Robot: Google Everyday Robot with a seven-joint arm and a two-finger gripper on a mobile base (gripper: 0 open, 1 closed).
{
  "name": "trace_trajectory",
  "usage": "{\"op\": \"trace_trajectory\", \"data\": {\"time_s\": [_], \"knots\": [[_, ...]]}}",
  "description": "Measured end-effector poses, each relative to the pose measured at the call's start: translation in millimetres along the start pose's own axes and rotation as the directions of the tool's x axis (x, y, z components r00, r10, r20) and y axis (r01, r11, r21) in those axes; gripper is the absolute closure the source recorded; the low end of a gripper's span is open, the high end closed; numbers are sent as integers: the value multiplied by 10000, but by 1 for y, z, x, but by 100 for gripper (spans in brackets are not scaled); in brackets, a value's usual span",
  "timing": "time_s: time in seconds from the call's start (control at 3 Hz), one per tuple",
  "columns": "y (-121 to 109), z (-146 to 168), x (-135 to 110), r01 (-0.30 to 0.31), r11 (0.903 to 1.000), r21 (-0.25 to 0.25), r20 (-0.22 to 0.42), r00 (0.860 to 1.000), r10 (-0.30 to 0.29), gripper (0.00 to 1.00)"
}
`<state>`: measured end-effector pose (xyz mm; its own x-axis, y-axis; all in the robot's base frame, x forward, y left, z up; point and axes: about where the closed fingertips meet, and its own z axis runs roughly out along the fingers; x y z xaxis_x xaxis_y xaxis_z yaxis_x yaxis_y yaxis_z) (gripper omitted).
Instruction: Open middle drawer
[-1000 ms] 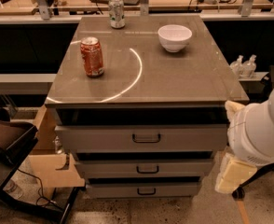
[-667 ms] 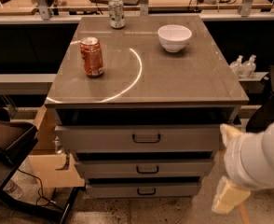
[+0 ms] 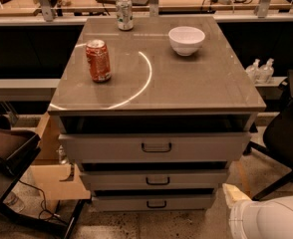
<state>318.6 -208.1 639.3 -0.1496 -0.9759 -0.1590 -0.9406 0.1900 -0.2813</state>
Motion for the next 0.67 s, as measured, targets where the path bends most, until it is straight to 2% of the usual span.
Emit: {"op": "trace_trajectory", "data": {"time_s": [0.33,0.67], "knots": [[0,0,0,1,10000,0,0,10000,-1,0],[-6,13,-9,152,9999,-61,-43,9999,-152,0]]}}
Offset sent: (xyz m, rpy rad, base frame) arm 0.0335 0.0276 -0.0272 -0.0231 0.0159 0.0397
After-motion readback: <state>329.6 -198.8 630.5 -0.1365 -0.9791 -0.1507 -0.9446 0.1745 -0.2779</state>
